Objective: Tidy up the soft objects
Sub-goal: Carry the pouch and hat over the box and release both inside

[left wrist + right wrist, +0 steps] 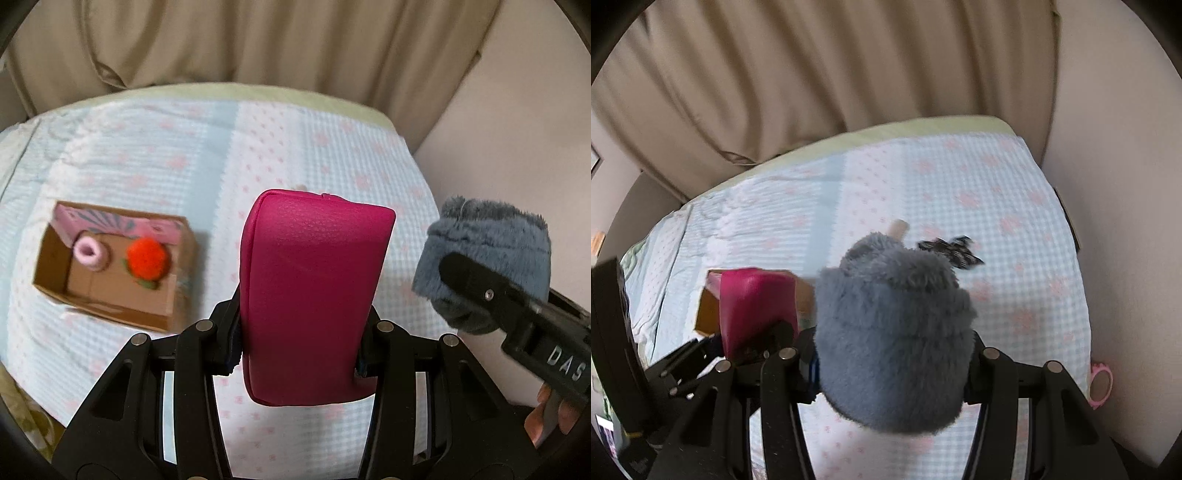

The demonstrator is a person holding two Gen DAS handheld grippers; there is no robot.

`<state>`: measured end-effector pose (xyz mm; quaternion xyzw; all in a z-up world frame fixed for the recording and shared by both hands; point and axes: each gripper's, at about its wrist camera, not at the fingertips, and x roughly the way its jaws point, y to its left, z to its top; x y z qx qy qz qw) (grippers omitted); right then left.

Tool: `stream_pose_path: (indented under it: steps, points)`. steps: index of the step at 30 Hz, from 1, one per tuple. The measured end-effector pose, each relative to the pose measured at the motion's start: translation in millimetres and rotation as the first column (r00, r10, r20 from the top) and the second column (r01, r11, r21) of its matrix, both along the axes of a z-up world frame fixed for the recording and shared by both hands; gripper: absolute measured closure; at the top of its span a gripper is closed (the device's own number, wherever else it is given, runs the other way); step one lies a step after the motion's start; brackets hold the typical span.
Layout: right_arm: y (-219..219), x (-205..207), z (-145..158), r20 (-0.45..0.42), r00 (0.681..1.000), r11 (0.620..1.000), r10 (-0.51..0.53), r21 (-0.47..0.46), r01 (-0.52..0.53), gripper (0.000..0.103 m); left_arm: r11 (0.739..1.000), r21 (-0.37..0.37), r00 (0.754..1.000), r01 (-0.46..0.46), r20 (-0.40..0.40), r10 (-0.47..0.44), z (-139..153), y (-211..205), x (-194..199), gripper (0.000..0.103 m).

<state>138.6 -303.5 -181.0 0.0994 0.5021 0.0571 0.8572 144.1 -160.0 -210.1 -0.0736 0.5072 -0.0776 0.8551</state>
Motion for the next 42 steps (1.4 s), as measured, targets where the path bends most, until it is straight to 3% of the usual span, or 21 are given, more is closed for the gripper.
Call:
stream_pose_path:
  steps: [4, 11, 22, 29, 42]
  points:
    - [44, -5, 15, 0.034, 0.999, 0.999, 0.032, -0.004, -0.032, 0.053, 1.0, -0.005, 0.999, -0.016, 0.034, 0.016, 22, 49, -2, 0.062]
    - [139, 0, 19, 0.035, 0.999, 0.999, 0.038, 0.013, -0.039, 0.053, 1.0, 0.005, 0.999, -0.016, 0.038, 0.016, 32, 149, 11, 0.062]
    - [271, 27, -23, -0.061, 0.997, 0.999, 0.044, 0.023, -0.042, 0.053, 0.998, 0.066, 0.999, -0.005, -0.043, 0.008, -10, 307, 45, 0.062]
    - [318, 47, -65, -0.156, 0.985, 0.997, 0.076, -0.005, -0.078, 0.053, 0.997, 0.078, 0.991, 0.022, -0.132, -0.011, -58, 347, 72, 0.062]
    - [344, 97, -158, -0.312, 0.93, 0.979, 0.194, -0.003, -0.205, 0.053, 0.995, 0.097, 0.954, 0.022, -0.301, 0.008, -151, 359, 111, 0.062]
